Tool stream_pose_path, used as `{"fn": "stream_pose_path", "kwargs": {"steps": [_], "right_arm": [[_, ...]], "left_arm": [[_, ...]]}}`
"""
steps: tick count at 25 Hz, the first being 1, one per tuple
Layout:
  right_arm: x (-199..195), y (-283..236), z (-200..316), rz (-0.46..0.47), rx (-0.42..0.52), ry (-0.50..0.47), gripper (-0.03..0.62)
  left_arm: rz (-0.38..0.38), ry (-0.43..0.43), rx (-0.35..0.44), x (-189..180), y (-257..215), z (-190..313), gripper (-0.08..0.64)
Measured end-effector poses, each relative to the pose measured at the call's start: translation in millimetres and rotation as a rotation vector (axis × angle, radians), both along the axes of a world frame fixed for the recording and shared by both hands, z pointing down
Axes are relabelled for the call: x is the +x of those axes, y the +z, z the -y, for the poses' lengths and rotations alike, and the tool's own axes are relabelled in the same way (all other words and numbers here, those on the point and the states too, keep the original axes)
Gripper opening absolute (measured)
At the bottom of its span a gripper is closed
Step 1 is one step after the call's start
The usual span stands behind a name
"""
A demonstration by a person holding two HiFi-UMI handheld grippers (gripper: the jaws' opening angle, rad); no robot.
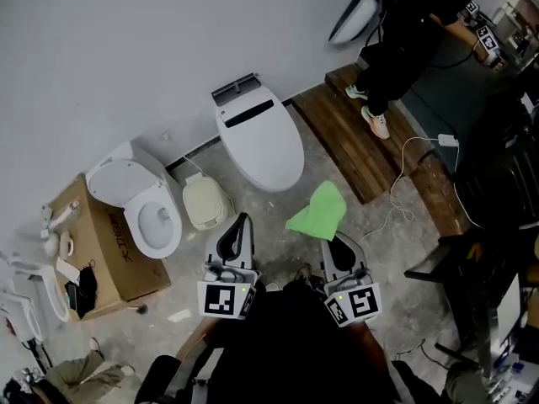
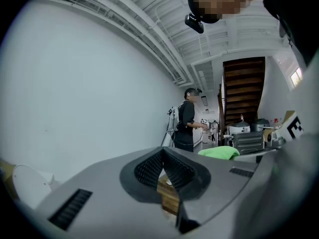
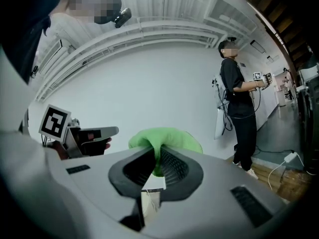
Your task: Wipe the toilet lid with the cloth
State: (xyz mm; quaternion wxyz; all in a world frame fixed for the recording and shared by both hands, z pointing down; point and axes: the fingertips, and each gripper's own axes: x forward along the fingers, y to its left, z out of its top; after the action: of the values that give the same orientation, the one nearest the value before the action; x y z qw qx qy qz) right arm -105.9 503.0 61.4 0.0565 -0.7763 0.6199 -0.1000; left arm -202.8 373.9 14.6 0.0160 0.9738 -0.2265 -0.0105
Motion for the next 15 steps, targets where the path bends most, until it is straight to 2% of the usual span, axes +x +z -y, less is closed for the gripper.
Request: {"fn": "stream_pose_path", "kwargs": {"steps": [3,8,11,15], "right_arm": [[12,6,-11,0.008,-0.005,-0.018,0.038],[37,20,-26,0.020,-0.012,-0.060,0.038],[52,26,-29,0.033,-0.012,-0.093,0.038],[68,29,-18,0.052,-0.013,-0.110,0.038]], "left_arm": [[0.012,-0.025,0.007,10,2,-9,0.009],[-0.012,-0.059,0.009,29,2,-30,0.009],[0.029,-0.094,-0.002,36,10,-38,0.009],[0.046,-0.116,-0.011,48,17,-32,0.009]]}}
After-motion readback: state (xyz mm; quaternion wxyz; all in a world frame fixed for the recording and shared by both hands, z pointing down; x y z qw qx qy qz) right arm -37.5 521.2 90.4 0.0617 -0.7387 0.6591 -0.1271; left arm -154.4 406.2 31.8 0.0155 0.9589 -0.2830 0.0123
